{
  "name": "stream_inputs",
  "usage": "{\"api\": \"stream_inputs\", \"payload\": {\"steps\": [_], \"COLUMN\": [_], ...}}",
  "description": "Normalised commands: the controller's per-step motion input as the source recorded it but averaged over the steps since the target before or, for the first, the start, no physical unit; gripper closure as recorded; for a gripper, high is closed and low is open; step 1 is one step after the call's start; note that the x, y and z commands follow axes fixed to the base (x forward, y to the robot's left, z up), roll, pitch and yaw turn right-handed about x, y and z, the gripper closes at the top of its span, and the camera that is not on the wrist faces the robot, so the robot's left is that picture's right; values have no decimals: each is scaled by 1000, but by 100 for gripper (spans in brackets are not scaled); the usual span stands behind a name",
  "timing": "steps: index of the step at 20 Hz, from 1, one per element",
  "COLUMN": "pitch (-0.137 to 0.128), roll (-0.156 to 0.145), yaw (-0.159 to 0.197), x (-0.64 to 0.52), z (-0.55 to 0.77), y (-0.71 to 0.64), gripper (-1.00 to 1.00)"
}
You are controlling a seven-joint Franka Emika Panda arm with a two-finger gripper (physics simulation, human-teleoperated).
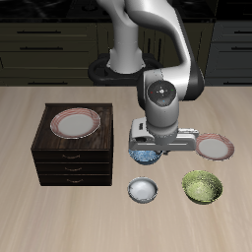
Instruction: Place the blue bowl onto the plate that is on the left side of the table
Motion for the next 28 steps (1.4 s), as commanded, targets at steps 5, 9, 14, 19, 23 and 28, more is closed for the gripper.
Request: {"api": "stream_inputs", "payload": {"steps": [5, 9, 14, 19, 23, 28], "pitch": [-75, -79, -70, -59, -49, -16], "roll": [12, 37, 14, 14, -20, -10], "yaw": [27, 5, 10, -5, 3, 8], "x": [-166, -208, -221, -226, -162, -91], "z": [454, 500, 378, 383, 322, 131], "y": [110, 209, 177, 161, 113, 216], "gripper": [100, 100, 100, 100, 100, 100]}}
